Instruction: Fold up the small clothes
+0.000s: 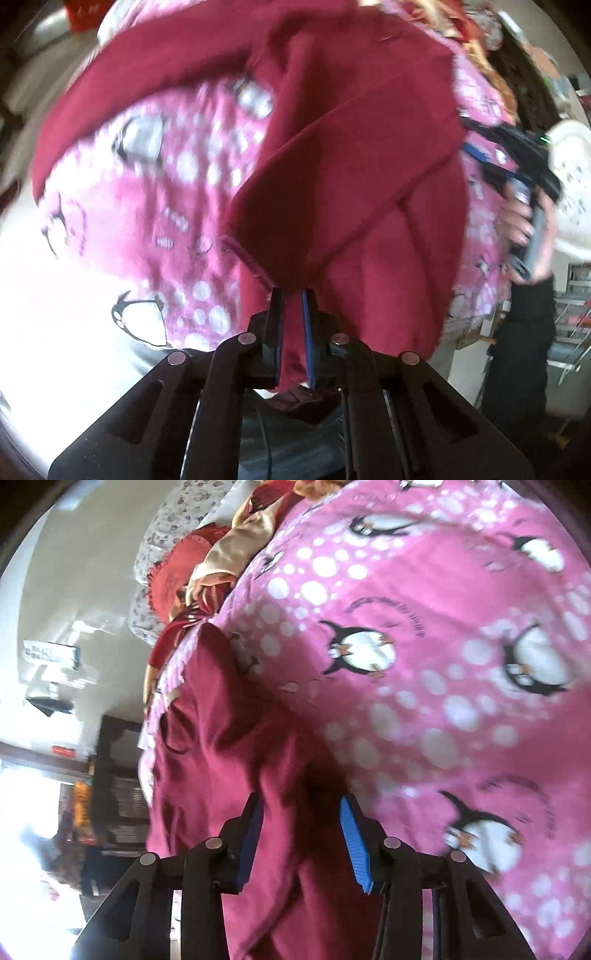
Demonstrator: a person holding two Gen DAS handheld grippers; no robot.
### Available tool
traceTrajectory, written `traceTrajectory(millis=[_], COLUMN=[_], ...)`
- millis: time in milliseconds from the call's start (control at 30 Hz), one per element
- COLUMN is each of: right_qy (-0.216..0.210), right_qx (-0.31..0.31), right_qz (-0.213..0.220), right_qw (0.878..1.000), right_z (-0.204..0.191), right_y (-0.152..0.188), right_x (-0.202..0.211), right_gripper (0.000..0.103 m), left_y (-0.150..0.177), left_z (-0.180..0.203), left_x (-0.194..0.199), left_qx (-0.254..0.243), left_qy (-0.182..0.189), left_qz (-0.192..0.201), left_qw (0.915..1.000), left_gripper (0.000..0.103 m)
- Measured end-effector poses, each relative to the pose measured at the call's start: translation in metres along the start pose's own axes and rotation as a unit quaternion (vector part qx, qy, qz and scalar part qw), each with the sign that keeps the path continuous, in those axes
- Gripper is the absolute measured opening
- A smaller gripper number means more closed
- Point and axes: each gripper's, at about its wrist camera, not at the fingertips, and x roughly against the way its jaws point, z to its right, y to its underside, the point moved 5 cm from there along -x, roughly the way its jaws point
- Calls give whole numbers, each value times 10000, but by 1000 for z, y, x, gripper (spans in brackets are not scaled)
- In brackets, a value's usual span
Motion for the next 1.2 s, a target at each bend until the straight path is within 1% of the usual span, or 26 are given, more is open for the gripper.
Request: traceTrajectory(millis=[33, 67, 100, 133, 167, 200, 233, 267, 333, 367, 400, 433, 533, 600, 633, 667, 700, 733, 767, 833, 900, 967, 1067, 1100, 1167, 1200], right_qy=[-48, -94, -124, -137, -189, -292, -372, -423, -541, -566, -593, -637, -677, -676, -665, -617, -425, -274, -148, 224, 597, 902, 1244, 1320, 1249, 1238], right_qx=[-80, -136, -182, -278, -395, -571, -779, -925, -1154, -1220, -1249, -1309, -1512, -1525, -1539, -1551, -1504, -1435, -1365, -1001, -728, -424, -36, 9, -133, -85], right_qz=[-22, -40, -55, -45, -59, -98, -130, -155, -143, -148, -174, -193, -253, -269, -274, -279, -301, -308, -317, -301, -240, -88, 302, 250, 161, 283], right_qw=[10000, 9999, 9997, 9995, 9990, 9979, 9962, 9947, 9917, 9908, 9902, 9892, 9859, 9856, 9855, 9856, 9873, 9888, 9900, 9943, 9953, 9950, 9918, 9909, 9920, 9919], right_z=[1, 3, 5, 9, 12, 16, 21, 25, 30, 31, 31, 32, 33, 32, 33, 33, 32, 31, 28, 16, 9, 0, -15, -15, -9, -10], right_y=[-4, -7, -9, -12, -14, -16, -16, -17, -18, -18, -17, -17, -17, -16, -16, -17, -18, -19, -20, -22, -21, -21, -21, -21, -19, -20], right_x=[-4, -7, -10, -10, -11, -12, -12, -11, -6, -5, -4, -4, -11, -13, -10, -10, -10, -10, -10, -8, -4, 5, 19, 15, 13, 19], right_gripper=[42, 42, 42, 42, 41, 36, 34, 30, 25, 24, 23, 23, 24, 24, 24, 23, 21, 19, 15, 13, 11, 10, 9, 9, 8, 8], left_y=[-5, -11, -24, -39, -62, -81, -96, -126, -170, -202, -218, -248, -306, -322, -328, -333, -334, -334, -336, -339, -344, -351, -356, -357, -358, -359], left_z=[11, 20, 36, 50, 68, 85, 97, 125, 156, 179, 187, 203, 222, 233, 238, 240, 238, 235, 234, 231, 225, 226, 222, 224, 228, 233], left_x=[10, 17, 23, 27, 26, 22, 19, 9, -6, -21, -31, -48, -78, -96, -105, -111, -117, -120, -123, -118, -110, -108, -116, -116, -105, -109], left_qx=[-73, -121, -207, -278, -353, -417, -487, -715, -929, -1110, -1261, -1368, -1529, -1547, -1452, -1456, -1495, -1460, -1378, -1317, -1170, -1025, -947, -899, -986, -1091], left_qy=[27, 81, 210, 336, 348, 305, 321, 406, 382, 274, 216, 49, -399, -445, -417, -541, -770, -802, -710, -651, -307, -26, 146, 287, 556, 516], left_qz=[57, 112, 191, 236, 218, 137, 62, -76, -178, -222, -246, -260, -163, -317, -440, -501, -560, -641, -674, -577, -617, -607, -722, -747, -534, -512], left_qw=[10000, 9998, 9994, 9988, 9985, 9986, 9983, 9966, 9948, 9932, 9915, 9902, 9873, 9864, 9876, 9866, 9842, 9839, 9856, 9875, 9907, 9929, 9928, 9927, 9921, 9914], left_gripper=[22, 43, 56, 76, 79, 79, 79, 79, 79, 79, 79, 79, 79, 77, 68, 50, 37, 19, 17, 13, 12, 11, 11, 11, 11, 11])
